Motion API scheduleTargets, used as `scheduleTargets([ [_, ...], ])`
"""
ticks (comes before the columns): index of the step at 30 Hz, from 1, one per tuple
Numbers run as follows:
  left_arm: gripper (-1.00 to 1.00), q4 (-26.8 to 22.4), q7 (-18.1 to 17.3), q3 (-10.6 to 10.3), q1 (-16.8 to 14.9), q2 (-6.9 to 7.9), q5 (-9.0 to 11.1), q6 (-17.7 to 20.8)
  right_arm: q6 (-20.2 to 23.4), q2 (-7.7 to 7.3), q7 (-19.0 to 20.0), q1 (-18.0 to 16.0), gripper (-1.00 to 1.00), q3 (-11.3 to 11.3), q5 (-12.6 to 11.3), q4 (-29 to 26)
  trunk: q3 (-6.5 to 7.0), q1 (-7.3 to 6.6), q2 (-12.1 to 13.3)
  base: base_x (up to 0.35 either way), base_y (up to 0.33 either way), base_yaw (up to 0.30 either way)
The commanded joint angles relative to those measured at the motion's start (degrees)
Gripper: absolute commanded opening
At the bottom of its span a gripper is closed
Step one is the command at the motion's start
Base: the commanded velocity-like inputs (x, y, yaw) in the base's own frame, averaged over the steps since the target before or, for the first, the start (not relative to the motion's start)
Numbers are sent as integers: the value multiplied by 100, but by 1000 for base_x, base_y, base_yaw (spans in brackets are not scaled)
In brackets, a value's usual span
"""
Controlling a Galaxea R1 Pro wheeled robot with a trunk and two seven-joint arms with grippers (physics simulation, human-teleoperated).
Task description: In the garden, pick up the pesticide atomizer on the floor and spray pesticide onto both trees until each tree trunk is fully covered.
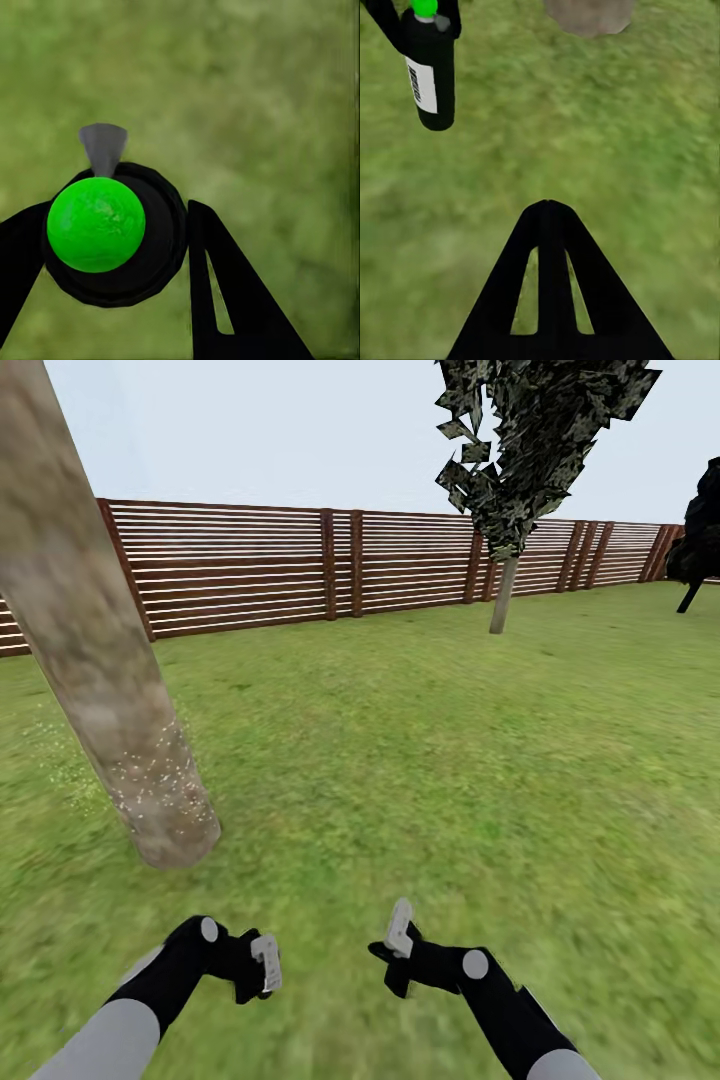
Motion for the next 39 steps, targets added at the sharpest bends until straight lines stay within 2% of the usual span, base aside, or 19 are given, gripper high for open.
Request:
scheduleTargets([
  [1,-100,-9,-51,-6,-2,-58,-115,20,-35,28,3,-2,-100,92,61,-10,-5,-1,-2,0,0,0],
  [4,-100,-16,-76,-5,-2,-274,-338,21,-35,75,3,-3,-100,354,54,-71,-5,-1,-2,0,0,0],
  [7,-100,-47,-79,-5,-3,-424,-412,26,-35,253,3,-3,-100,397,53,-93,-5,-1,-2,0,0,0],
  [12,-100,-51,-70,-5,-9,-635,-431,30,-35,324,3,-3,-100,399,52,-94,-5,-1,-2,0,0,0],
  [21,-100,-29,-107,7,-8,-683,-374,-41,-35,345,3,-3,-100,399,52,-94,-5,-1,-2,0,0,0],
  [23,-100,-18,-253,12,-6,-688,-355,-58,-35,346,-3,-3,-100,396,52,-94,-5,-1,-2,0,0,0],
  [28,-100,-8,-326,21,-6,-809,-331,-70,-35,345,-4,-2,-100,396,52,-94,-5,-1,-2,0,0,0],
  [39,-100,-33,-334,11,-10,-909,46,-117,-35,348,-5,-3,-100,395,52,-93,-5,-1,-2,0,0,0],
])
